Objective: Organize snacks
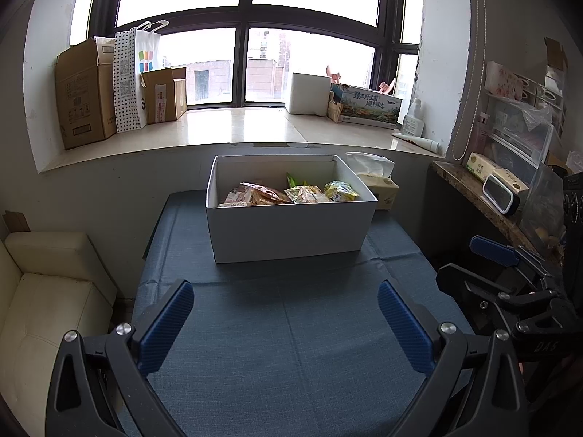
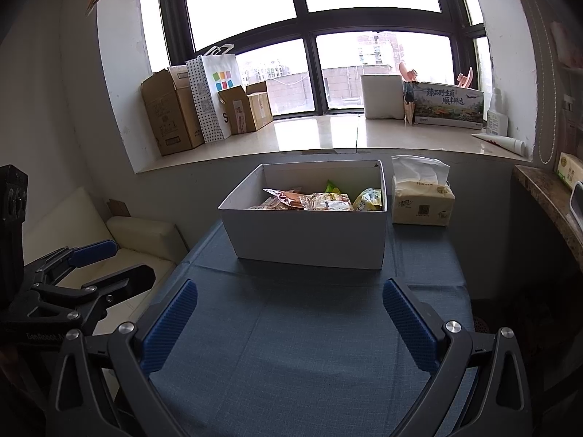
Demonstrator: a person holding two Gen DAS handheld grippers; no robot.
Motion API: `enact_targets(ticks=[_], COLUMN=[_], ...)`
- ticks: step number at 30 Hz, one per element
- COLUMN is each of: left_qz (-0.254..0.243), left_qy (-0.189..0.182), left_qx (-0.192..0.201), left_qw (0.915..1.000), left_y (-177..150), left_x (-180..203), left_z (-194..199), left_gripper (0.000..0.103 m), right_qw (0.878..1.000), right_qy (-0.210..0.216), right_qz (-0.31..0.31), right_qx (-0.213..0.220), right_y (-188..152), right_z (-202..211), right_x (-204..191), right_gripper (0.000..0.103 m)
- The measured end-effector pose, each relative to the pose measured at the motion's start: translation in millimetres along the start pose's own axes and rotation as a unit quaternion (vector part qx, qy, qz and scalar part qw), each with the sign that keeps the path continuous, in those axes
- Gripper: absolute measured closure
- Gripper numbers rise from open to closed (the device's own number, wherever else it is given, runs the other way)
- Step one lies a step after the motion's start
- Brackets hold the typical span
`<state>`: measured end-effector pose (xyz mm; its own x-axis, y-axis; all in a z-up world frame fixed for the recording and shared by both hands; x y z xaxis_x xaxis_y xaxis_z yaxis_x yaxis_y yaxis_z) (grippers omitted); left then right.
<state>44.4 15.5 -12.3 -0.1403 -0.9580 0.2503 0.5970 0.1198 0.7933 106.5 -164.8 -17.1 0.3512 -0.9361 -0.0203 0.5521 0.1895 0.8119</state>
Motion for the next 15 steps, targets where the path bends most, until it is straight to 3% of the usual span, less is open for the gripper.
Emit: enact_targets(ticks=[15], left_qz=[0.0], left_qy=[0.0], left_qx=[0.0], left_qw=[1.0], left_y=[0.5], left_x=[-0.9], left_z=[0.6], left_gripper=[0.0], right_qw=[1.0], right_qy=[0.0], right_qz=[0.004], right_qx=[0.0], right_y=[-1.0], right_z=[-0.5], right_x=[-0.3], right_gripper=[0.0])
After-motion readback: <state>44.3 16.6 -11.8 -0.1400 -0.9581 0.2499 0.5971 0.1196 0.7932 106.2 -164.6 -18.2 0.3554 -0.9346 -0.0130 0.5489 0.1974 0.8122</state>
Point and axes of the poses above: each gripper's, at about its wrist camera, not at the fingertips, and z roughly against the way its jaws point, x to its right, y to its top, the point moved 4 cm from there along -z, roughly the way its jaws point, and after that the axes turned 15 degrees about -y, right-handed, at the moved point
